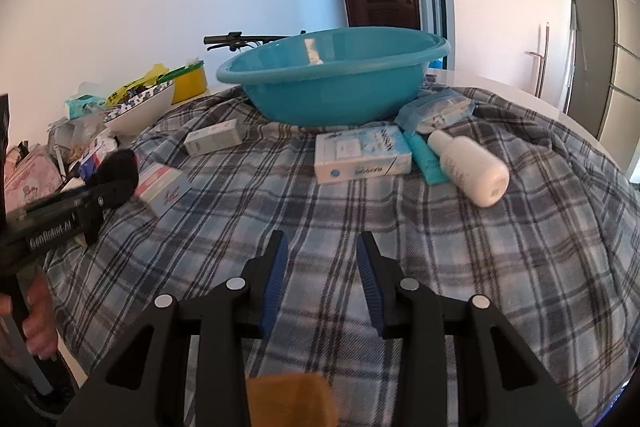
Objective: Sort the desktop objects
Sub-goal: 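Grasp the black glove with the left gripper while the right grasps the orange soap box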
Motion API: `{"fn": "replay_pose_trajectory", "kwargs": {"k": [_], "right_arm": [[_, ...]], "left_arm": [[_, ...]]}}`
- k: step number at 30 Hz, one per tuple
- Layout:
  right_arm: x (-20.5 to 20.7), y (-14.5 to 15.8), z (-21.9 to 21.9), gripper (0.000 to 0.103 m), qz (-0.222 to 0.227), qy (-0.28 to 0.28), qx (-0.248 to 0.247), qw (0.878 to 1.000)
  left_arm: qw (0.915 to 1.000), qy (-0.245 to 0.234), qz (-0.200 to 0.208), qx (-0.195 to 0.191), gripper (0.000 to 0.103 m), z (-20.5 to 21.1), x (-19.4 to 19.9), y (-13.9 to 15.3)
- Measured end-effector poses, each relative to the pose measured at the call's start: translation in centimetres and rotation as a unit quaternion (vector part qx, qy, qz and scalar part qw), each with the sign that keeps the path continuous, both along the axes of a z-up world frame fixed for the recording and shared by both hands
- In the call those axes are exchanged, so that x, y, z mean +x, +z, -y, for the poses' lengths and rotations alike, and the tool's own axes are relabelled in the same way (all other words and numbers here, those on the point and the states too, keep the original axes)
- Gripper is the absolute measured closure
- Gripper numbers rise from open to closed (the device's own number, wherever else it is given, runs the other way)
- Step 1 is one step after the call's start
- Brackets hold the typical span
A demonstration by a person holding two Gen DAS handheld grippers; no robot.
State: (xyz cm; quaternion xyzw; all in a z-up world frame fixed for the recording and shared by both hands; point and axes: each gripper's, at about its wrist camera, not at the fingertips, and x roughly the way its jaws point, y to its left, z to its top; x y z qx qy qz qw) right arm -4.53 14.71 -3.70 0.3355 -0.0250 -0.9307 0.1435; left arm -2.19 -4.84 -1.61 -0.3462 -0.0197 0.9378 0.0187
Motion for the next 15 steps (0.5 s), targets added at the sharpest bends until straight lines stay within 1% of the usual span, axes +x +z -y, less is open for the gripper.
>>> {"fn": "replay_pose_trajectory", "kwargs": {"k": [2,4,6,8,9,10,13,15], "right_arm": [[-1.0,0.8,-0.1,0.068,0.001,0.004,0.001,1.000],[-2.1,1.2,-0.1,0.068,0.007,0.005,0.004,1.000],[-2.9,1.0,0.0,0.062,0.019,0.011,0.004,1.000],[-3.4,0.4,0.0,0.061,0.031,0.005,0.009,0.999],[-3.5,0.2,-0.1,0.061,0.035,0.004,0.011,0.999],[-3.5,-0.1,-0.2,0.061,0.040,0.003,0.010,0.999],[-3.1,-0.7,-0.6,0.061,0.052,-0.008,0.009,0.999],[-1.9,-0.5,-0.6,0.059,0.045,-0.008,0.021,0.999]], "left_arm": [[0.9999,-0.012,0.010,0.005,0.057,-0.9,-0.7,-0.5],[0.9995,-0.012,0.027,0.005,0.056,-1.6,-1.5,-1.4],[0.9988,-0.012,0.047,0.007,0.056,-1.8,-2.2,-2.6],[0.9977,-0.017,0.057,0.034,0.056,-1.5,-2.5,-3.2],[0.9971,-0.018,0.058,0.045,0.056,-1.3,-2.5,-3.2],[0.9971,-0.018,0.057,0.046,0.056,-1.3,-2.5,-3.1],[0.9978,-0.024,0.047,0.039,0.056,-1.4,-1.9,-2.7],[0.9980,-0.031,0.042,0.034,0.056,-1.5,-1.2,-2.4]]}}
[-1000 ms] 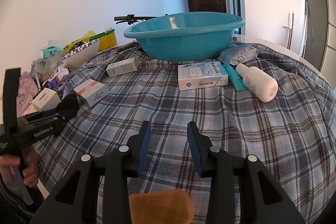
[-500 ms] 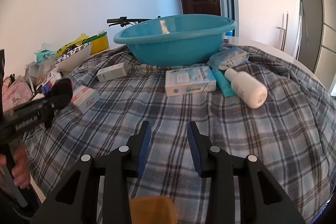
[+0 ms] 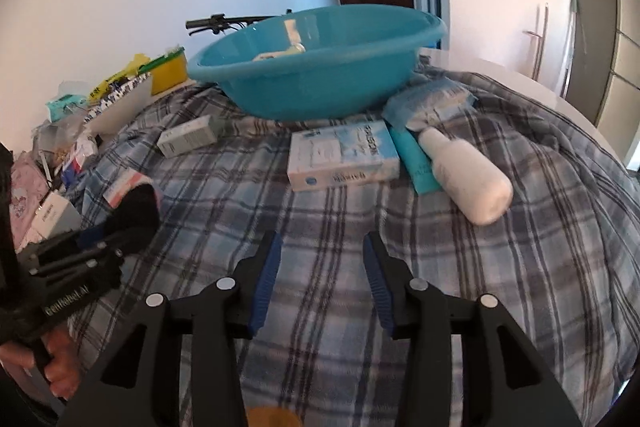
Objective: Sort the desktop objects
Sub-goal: 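Grasp the black glove with the left gripper while the right grasps the orange soap box, then carry the black glove with the left gripper while the right carries the soap box over the basin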
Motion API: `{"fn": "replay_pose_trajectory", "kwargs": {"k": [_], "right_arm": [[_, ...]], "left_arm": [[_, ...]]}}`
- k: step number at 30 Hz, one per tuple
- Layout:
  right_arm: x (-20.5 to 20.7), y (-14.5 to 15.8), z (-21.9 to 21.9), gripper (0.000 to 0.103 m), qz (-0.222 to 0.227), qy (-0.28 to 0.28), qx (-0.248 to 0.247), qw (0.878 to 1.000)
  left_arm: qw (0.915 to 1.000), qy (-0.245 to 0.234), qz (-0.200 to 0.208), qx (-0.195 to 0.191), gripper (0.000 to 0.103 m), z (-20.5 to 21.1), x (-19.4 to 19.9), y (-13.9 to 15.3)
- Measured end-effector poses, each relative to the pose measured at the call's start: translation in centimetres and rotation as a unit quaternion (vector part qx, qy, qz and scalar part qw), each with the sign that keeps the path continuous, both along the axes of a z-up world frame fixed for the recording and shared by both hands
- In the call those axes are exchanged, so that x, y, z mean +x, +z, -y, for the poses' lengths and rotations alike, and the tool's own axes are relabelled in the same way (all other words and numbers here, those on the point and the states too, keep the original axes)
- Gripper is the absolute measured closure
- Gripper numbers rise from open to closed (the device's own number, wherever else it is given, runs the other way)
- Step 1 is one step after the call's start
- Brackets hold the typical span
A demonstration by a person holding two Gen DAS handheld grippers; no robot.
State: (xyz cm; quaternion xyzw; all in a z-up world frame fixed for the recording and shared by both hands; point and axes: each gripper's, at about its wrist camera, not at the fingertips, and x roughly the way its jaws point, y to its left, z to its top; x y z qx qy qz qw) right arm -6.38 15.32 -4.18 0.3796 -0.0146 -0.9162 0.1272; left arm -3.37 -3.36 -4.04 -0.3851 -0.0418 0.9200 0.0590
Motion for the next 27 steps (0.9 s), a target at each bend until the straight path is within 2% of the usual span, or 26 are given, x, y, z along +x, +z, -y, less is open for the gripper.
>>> {"fn": "replay_pose_trajectory", "kwargs": {"k": [2,6,10,13,17,27], "right_arm": [[1.9,0.2,0.0,0.043,-0.014,0.006,0.013,1.000],[5.6,-0.4,-0.5,0.042,-0.023,0.014,0.003,1.000],[8.1,-2.0,0.0,0.042,-0.062,0.009,0.010,0.998],[9.4,-3.2,0.2,0.043,-0.088,0.024,-0.024,0.996],[9.8,-3.5,0.3,0.042,-0.102,0.023,-0.046,0.993],[9.7,-3.9,1.7,0.042,-0.115,0.044,-0.034,0.992]], "left_arm": [[1.0000,0.002,-0.001,-0.001,0.056,0.1,0.9,0.0],[0.9993,0.016,0.016,0.031,0.056,0.4,2.2,-0.9],[0.9998,0.011,0.013,0.005,0.056,-0.8,2.9,-1.3],[1.0000,0.006,0.002,0.007,0.056,-1.0,3.2,-0.8],[1.0000,0.007,-0.007,-0.002,0.056,-1.1,3.1,-0.6],[1.0000,0.003,-0.001,0.003,0.056,-1.0,3.0,-1.2]]}}
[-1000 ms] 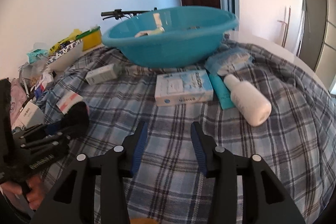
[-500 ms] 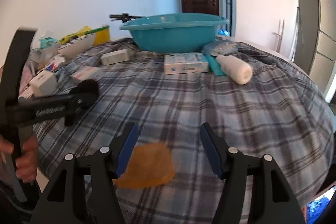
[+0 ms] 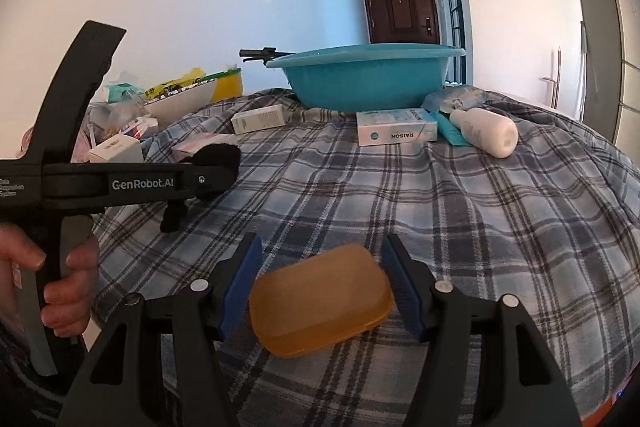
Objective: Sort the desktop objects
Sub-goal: 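Carry the black glove with the left gripper while the right carries the soap box over the basin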
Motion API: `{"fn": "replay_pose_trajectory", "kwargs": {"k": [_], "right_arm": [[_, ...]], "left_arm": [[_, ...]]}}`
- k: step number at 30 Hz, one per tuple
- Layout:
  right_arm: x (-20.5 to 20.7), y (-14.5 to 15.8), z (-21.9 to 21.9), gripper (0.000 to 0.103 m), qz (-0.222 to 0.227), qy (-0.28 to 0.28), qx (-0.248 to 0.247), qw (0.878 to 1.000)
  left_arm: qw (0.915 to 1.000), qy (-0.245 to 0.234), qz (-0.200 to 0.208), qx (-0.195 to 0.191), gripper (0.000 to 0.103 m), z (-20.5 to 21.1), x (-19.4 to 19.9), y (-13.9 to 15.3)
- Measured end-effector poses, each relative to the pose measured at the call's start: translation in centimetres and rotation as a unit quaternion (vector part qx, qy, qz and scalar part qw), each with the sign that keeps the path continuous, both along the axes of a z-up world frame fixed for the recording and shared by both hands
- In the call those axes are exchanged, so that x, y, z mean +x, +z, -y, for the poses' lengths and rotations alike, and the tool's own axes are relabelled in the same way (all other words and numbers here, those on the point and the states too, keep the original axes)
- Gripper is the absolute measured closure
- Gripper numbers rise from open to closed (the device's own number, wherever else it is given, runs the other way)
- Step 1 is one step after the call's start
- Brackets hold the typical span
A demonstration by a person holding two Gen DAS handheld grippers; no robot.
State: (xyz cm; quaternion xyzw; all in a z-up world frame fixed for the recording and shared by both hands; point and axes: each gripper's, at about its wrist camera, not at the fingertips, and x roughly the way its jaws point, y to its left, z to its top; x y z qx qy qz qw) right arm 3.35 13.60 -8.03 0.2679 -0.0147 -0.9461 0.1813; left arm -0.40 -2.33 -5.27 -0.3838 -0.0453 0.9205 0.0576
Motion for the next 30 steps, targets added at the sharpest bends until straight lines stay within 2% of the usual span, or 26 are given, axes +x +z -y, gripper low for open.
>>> {"fn": "replay_pose_trajectory", "kwargs": {"k": [3,4,7,9,15,27,30], "right_arm": [[-0.1,-0.1,0.1,0.041,0.003,0.007,0.000,1.000],[-0.2,-0.4,0.3,0.038,0.010,0.016,0.003,1.000],[0.3,-0.8,1.5,0.038,-0.011,0.014,0.050,0.999],[0.4,-1.0,1.9,0.038,-0.014,0.010,0.063,0.998],[-0.2,-0.4,1.5,0.040,-0.001,0.018,0.044,0.999],[-1.0,3.5,0.9,0.040,-0.046,0.000,0.042,0.998],[-2.0,4.8,0.8,0.040,-0.058,0.002,0.040,0.998]], "left_arm": [[1.0000,0.000,-0.003,0.000,0.056,0.0,0.1,0.1],[1.0000,0.000,-0.003,-0.001,0.056,0.0,0.1,0.1],[1.0000,-0.006,-0.002,-0.001,0.056,-0.2,0.1,0.1],[0.9999,-0.011,-0.003,-0.005,0.056,-0.5,0.2,0.1],[0.9999,-0.012,-0.009,-0.005,0.056,-0.5,0.2,0.3],[0.9991,-0.011,-0.040,-0.006,0.056,-0.8,0.5,1.3],[0.9980,-0.008,-0.059,-0.022,0.056,-0.9,0.5,2.1]]}}
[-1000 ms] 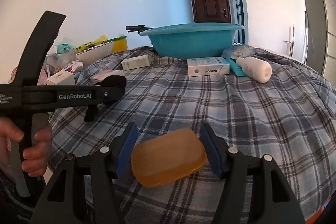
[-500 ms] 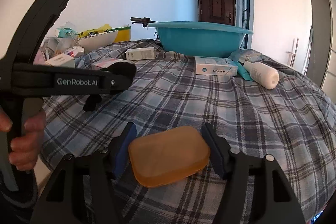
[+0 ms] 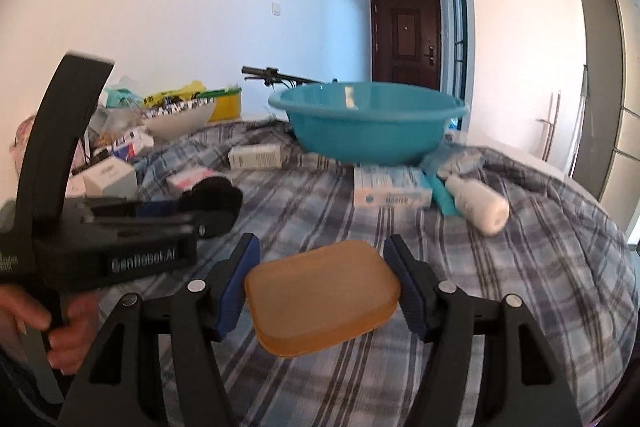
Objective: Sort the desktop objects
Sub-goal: 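Carry the black glove with the left gripper while the right carries the soap box over the basin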
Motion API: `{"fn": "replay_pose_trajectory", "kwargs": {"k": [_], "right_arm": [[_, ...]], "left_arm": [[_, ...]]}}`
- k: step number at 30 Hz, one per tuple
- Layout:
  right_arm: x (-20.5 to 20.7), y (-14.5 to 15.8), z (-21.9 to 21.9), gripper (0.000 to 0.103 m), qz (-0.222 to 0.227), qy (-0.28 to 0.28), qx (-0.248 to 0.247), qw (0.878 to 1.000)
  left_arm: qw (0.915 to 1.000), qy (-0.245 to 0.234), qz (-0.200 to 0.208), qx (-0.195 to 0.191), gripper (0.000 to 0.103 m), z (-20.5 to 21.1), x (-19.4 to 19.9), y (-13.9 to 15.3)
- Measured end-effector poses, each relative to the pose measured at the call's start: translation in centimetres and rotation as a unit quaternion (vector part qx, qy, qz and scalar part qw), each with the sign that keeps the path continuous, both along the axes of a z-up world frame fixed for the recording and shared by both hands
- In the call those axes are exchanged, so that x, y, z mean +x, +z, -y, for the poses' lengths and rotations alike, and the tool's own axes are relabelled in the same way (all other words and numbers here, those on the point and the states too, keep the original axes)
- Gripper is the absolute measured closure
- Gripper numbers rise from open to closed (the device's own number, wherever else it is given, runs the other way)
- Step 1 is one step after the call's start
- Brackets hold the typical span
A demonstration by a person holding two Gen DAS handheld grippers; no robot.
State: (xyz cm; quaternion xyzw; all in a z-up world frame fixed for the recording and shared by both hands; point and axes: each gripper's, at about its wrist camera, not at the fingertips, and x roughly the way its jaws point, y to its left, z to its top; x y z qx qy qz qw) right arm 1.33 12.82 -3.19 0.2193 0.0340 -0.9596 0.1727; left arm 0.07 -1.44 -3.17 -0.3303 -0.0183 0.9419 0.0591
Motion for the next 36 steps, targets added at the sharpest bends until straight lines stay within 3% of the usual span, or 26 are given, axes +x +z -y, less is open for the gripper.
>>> {"fn": "replay_pose_trajectory", "kwargs": {"k": [9,22,31,36], "right_arm": [[-2.8,4.6,-0.8,0.040,-0.042,-0.033,-0.032,0.998],[-5.0,8.3,-0.5,0.040,-0.061,-0.046,-0.018,0.997],[-6.2,13.2,0.0,0.040,-0.122,-0.064,-0.009,0.990],[-7.5,15.5,-0.1,0.040,-0.128,-0.062,-0.028,0.989]], "left_arm": [[0.9965,-0.005,-0.077,-0.032,0.056,-0.9,-1.1,3.6],[0.9870,-0.015,-0.159,-0.021,0.056,-1.5,-1.8,9.5],[0.9670,0.006,-0.250,-0.048,0.056,-1.0,-2.8,15.9],[0.9614,0.012,-0.273,-0.028,0.056,0.2,-3.8,19.2]]}}
